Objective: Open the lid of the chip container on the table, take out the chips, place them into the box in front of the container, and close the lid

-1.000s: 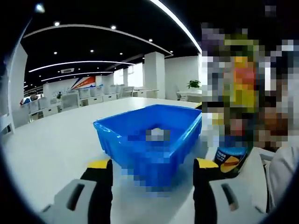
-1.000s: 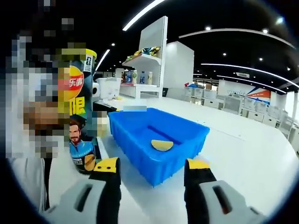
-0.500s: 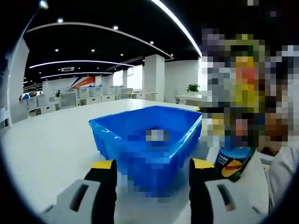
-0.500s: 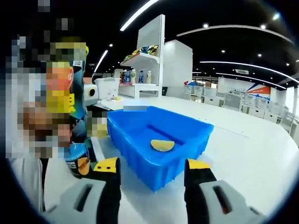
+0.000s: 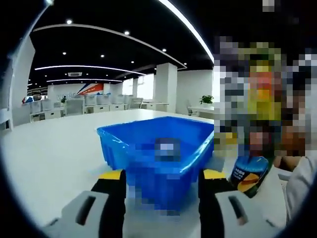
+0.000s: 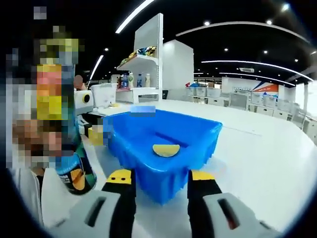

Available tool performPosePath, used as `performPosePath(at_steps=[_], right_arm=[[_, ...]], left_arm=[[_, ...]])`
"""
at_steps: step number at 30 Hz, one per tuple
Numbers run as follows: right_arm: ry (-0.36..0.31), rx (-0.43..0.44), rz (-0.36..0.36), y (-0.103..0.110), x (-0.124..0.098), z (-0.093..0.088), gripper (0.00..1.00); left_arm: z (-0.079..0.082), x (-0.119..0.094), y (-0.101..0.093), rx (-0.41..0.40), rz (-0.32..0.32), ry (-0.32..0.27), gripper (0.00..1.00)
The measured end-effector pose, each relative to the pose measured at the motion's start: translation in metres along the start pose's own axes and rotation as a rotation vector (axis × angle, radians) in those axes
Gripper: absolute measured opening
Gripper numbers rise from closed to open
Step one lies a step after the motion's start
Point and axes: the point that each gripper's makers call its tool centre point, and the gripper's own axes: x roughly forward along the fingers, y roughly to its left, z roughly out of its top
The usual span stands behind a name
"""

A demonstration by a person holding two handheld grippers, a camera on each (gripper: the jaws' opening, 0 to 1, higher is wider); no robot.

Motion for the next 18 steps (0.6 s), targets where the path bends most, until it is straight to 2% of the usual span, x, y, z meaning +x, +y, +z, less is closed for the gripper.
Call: performPosePath(at_steps=[4,11,18], right_arm=[[0.001,0.028,0.003,0.001,-0.001,-0.002,0.39],[0.004,0.044,0.003,-0.003,-0.001,-0.003,0.38],[0.026,0.026,0.003,-0.010,0.001,-0.005,0.36]], left_arm=[[-0.002,-0.001,0.002,0.004,0.008,0.015,0.53],[-0.004,-0.002,0.002,0.002,0.016,0.012,0.50],[-0.009,-0.006,0.000,0.001,0.023,0.037,0.41]])
